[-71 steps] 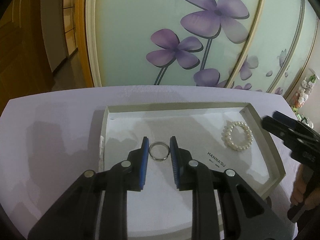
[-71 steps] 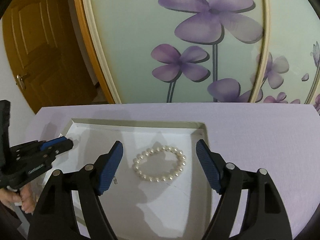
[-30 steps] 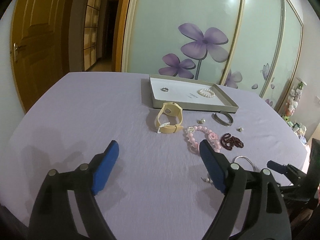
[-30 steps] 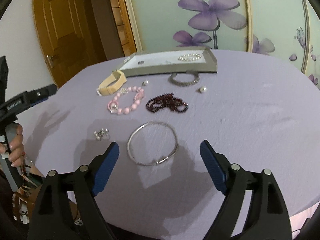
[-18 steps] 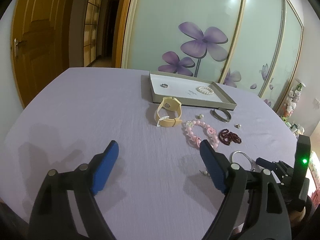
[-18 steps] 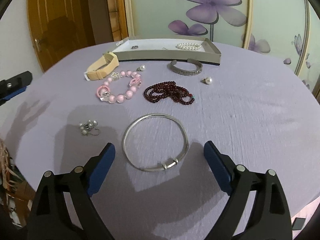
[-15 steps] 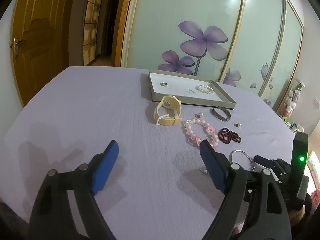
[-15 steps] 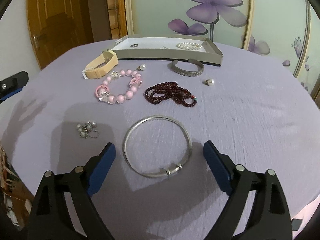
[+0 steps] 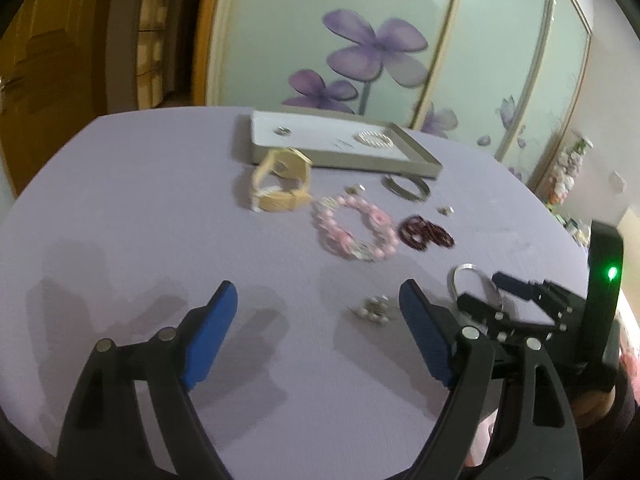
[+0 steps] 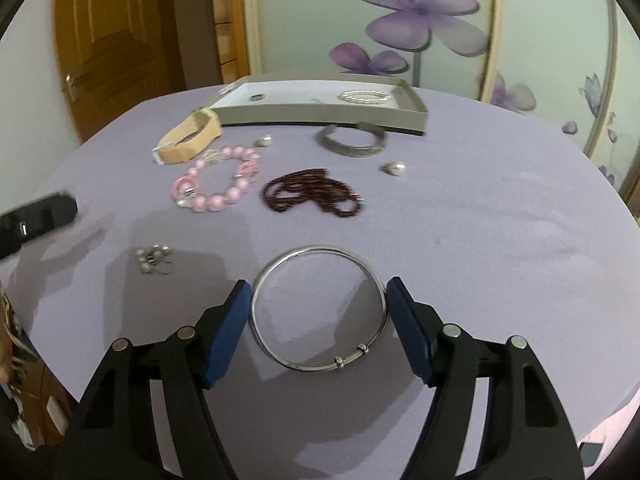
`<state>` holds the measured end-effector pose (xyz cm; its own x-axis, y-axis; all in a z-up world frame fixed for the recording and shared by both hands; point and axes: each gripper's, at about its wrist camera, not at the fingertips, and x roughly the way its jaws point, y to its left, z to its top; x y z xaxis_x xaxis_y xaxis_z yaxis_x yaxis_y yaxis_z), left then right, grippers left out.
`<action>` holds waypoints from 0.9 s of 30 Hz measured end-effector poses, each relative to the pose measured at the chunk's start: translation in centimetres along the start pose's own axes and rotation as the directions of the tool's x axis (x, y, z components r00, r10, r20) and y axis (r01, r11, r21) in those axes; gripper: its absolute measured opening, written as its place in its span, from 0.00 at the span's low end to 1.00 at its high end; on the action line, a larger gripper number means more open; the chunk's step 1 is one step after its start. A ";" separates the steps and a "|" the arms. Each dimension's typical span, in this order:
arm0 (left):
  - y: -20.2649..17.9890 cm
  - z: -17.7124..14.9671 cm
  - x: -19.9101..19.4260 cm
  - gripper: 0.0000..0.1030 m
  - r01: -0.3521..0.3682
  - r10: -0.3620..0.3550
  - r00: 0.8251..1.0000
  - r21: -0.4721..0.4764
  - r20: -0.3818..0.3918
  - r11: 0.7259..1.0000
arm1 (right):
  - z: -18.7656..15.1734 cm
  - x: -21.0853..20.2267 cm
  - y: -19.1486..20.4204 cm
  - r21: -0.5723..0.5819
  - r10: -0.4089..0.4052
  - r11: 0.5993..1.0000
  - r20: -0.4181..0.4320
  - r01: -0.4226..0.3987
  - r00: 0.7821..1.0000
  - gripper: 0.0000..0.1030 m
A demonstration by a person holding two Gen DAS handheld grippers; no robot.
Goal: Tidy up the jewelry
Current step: 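Grasp the silver bangle with the right tool while the left tool grasps the silver earrings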
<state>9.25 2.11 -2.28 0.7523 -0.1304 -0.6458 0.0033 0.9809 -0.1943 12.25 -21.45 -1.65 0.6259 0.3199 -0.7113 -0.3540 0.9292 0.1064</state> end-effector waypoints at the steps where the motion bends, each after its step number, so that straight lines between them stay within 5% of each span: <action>1: -0.6 -0.2 0.4 0.81 0.005 -0.005 1.000 0.011 -0.011 1.000 | 0.1 -0.2 -0.5 0.012 -0.002 1.000 0.007 0.002 1.000 0.68; 14: -5.2 -1.3 5.0 0.52 -0.017 0.025 0.995 0.083 -0.101 0.996 | 1.4 -1.9 -4.1 0.111 0.021 0.993 0.063 -0.027 0.998 0.69; 24: -6.6 -1.5 5.6 0.09 -0.121 0.130 0.990 0.134 -0.057 0.984 | 1.5 -1.9 -4.5 0.128 0.042 0.991 0.058 -0.049 0.997 0.69; 27: -6.0 -1.5 5.3 0.08 -0.106 0.113 0.992 0.111 -0.058 0.988 | 1.6 -2.0 -4.5 0.128 0.043 0.990 0.062 -0.051 0.997 0.69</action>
<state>12.22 -4.67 -5.66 0.7085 -0.0273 -0.7051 -0.0032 0.9991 -0.0420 13.70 -25.99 0.43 0.6518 0.3708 -0.6615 -0.2935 0.9277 0.2308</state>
